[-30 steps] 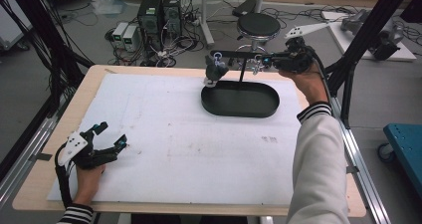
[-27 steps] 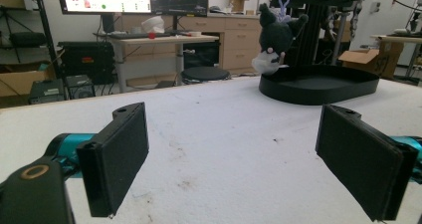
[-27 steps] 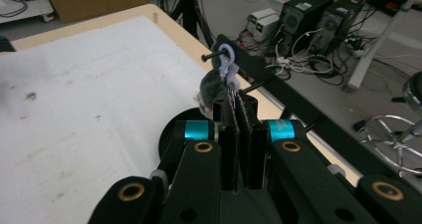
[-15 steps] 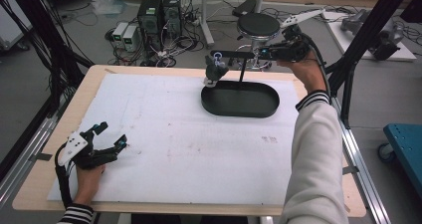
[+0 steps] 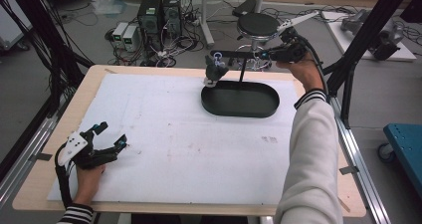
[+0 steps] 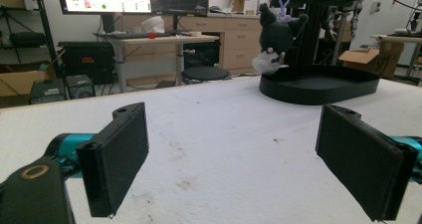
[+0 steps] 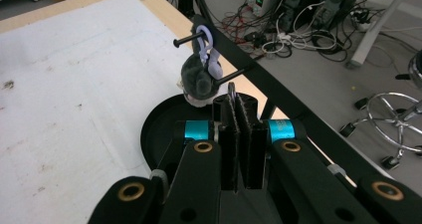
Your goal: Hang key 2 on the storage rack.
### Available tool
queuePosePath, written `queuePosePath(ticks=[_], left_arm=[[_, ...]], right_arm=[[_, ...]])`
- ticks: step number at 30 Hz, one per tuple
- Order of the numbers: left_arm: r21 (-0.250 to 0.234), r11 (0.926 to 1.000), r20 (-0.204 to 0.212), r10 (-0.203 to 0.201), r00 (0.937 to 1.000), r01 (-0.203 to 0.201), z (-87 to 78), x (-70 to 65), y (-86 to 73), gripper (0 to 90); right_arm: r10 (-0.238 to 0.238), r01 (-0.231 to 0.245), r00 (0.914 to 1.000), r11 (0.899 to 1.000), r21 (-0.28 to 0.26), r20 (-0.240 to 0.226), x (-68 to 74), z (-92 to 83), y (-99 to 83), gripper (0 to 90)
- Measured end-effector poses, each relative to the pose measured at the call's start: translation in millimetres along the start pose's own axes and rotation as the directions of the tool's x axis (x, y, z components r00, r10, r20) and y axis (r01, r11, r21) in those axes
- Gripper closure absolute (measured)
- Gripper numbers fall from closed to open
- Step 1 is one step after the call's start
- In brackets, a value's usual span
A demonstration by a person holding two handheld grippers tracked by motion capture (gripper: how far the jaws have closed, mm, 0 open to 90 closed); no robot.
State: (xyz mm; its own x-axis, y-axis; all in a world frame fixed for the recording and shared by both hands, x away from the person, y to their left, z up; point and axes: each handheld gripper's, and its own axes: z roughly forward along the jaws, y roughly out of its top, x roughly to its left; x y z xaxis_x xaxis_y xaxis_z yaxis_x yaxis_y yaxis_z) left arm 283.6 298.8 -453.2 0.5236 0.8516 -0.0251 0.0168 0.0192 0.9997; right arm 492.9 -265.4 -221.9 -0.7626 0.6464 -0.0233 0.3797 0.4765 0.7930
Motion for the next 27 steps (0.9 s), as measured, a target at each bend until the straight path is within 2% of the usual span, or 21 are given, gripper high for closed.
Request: queuePosePath(ticks=[9,17,27], left_arm=[[0.000,1.0000,0.000,0.000,1.0000,0.000,0.0,0.1,0.0,13.7],[0.000,1.0000,-0.001,-0.001,1.0000,0.001,0.0,0.0,0.0,13.7],[-0.002,1.0000,-0.002,-0.006,1.0000,0.006,0.2,0.1,-0.1,13.7]], right_arm=[[-0.006,0.006,0.9999,0.998,0.063,0.008,-4.2,12.8,-4.2,88.6],[0.004,-0.004,1.0000,0.996,0.093,0.000,-8.7,21.5,-7.6,88.6],[0.008,-0.010,0.9998,0.993,0.118,0.015,-16.9,29.9,-12.4,88.6]])
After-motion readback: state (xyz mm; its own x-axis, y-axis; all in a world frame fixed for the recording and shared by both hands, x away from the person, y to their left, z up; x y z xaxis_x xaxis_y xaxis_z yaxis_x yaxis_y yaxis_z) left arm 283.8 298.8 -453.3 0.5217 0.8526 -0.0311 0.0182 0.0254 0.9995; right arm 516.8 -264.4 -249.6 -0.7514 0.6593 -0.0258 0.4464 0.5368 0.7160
